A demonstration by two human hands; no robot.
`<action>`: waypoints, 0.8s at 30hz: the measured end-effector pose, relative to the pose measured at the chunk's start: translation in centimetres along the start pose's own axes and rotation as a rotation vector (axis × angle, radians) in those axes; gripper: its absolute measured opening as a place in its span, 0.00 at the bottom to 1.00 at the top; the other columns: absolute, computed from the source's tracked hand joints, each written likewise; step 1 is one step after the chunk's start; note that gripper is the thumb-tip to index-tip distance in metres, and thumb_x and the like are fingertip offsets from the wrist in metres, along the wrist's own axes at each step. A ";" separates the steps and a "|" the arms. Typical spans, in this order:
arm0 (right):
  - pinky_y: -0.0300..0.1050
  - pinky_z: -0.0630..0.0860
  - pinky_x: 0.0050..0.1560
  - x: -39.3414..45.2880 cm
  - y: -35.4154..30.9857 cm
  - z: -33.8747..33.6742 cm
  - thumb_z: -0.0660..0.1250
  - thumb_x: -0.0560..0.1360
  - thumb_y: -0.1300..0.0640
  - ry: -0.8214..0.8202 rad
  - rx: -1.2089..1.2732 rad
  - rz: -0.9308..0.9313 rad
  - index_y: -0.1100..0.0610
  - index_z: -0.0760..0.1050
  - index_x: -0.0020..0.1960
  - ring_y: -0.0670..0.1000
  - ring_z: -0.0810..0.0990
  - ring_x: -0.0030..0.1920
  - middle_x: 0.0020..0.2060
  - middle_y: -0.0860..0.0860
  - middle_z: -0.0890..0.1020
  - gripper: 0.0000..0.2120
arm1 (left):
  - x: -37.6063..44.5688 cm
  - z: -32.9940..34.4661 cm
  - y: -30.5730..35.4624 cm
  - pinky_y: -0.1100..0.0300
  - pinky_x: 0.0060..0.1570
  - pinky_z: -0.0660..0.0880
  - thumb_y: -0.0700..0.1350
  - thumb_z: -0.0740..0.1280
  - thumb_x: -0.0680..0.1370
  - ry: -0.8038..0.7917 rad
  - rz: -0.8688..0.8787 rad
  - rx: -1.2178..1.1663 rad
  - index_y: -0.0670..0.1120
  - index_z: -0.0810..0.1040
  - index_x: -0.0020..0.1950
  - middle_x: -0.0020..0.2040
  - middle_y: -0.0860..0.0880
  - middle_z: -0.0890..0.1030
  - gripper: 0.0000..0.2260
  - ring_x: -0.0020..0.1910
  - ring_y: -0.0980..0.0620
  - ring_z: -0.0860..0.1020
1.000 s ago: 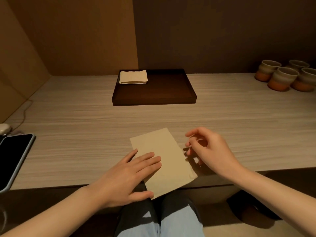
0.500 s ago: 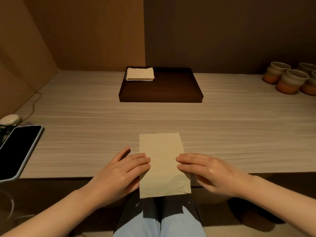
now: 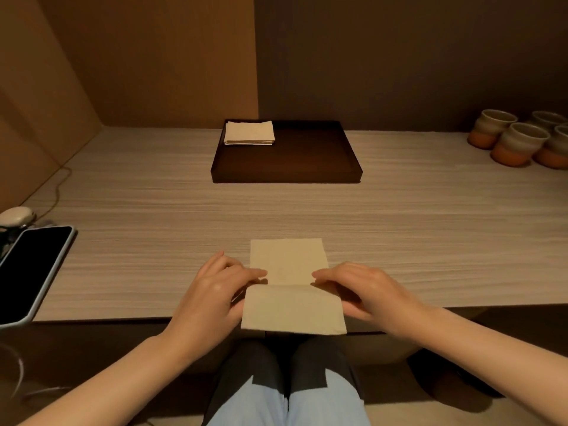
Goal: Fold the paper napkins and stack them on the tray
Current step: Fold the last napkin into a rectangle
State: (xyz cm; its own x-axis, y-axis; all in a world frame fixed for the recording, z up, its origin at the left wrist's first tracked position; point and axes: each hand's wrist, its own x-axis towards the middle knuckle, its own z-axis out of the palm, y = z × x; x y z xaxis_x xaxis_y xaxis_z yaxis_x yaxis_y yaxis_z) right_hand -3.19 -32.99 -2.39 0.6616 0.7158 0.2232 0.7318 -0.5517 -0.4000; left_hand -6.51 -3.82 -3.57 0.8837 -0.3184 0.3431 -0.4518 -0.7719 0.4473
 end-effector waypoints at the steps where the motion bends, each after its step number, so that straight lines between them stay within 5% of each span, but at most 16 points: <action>1: 0.32 0.75 0.54 0.2 0.0 0.1 0.66 0.76 0.46 0.027 0.050 0.049 0.53 0.74 0.66 0.40 0.79 0.55 0.56 0.46 0.82 0.20 | 0.3 -0.1 0.3 0.68 0.62 0.62 0.56 0.67 0.74 0.015 -0.085 -0.064 0.55 0.78 0.62 0.49 0.58 0.77 0.17 0.53 0.60 0.73; 8: 0.41 0.79 0.52 3.3 0.0 0.0 0.69 0.74 0.66 0.164 0.311 0.530 0.49 0.82 0.53 0.42 0.81 0.50 0.47 0.44 0.84 0.14 | 2.3 0.4 0.6 0.72 0.45 0.66 0.41 0.69 0.76 0.010 -0.372 -0.105 0.60 0.79 0.56 0.50 0.54 0.76 0.15 0.51 0.58 0.74; 11: 0.50 0.79 0.45 4.5 0.1 -0.4 0.69 0.75 0.59 0.140 0.388 0.659 0.59 0.82 0.46 0.52 0.82 0.41 0.39 0.55 0.84 0.04 | 2.9 0.5 1.1 0.62 0.44 0.70 0.43 0.68 0.75 0.042 -0.386 -0.066 0.55 0.81 0.53 0.42 0.55 0.78 0.09 0.48 0.54 0.74; 14: 0.49 0.78 0.41 5.2 -0.1 -0.7 0.72 0.73 0.50 0.135 0.389 0.708 0.65 0.78 0.40 0.51 0.80 0.34 0.34 0.60 0.82 0.17 | 3.3 0.4 1.4 0.53 0.45 0.73 0.50 0.68 0.75 0.089 -0.362 -0.031 0.51 0.79 0.46 0.32 0.55 0.76 0.04 0.43 0.51 0.75; 19: 0.48 0.80 0.42 5.5 -0.1 -0.8 0.72 0.73 0.54 0.140 0.399 0.782 0.65 0.79 0.41 0.48 0.78 0.33 0.28 0.52 0.77 0.14 | 3.4 0.2 1.5 0.50 0.51 0.74 0.52 0.68 0.75 0.095 -0.350 -0.035 0.50 0.79 0.60 0.32 0.57 0.77 0.15 0.43 0.54 0.75; 24: 0.39 0.79 0.37 5.4 -0.5 -0.9 0.72 0.74 0.56 0.183 0.412 0.822 0.59 0.81 0.40 0.48 0.83 0.34 0.30 0.50 0.84 0.06 | 3.3 0.2 1.6 0.50 0.52 0.75 0.53 0.68 0.75 0.089 -0.365 -0.049 0.49 0.76 0.65 0.32 0.57 0.77 0.19 0.43 0.55 0.76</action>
State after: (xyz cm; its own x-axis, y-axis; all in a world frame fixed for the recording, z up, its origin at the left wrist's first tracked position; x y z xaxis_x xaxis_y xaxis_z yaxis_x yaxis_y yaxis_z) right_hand 0.17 -29.19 -0.16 0.9866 0.0706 -0.1468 -0.0692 -0.6343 -0.7700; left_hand -4.27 -6.19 -1.89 0.9746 0.0235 0.2227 -0.1159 -0.7980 0.5914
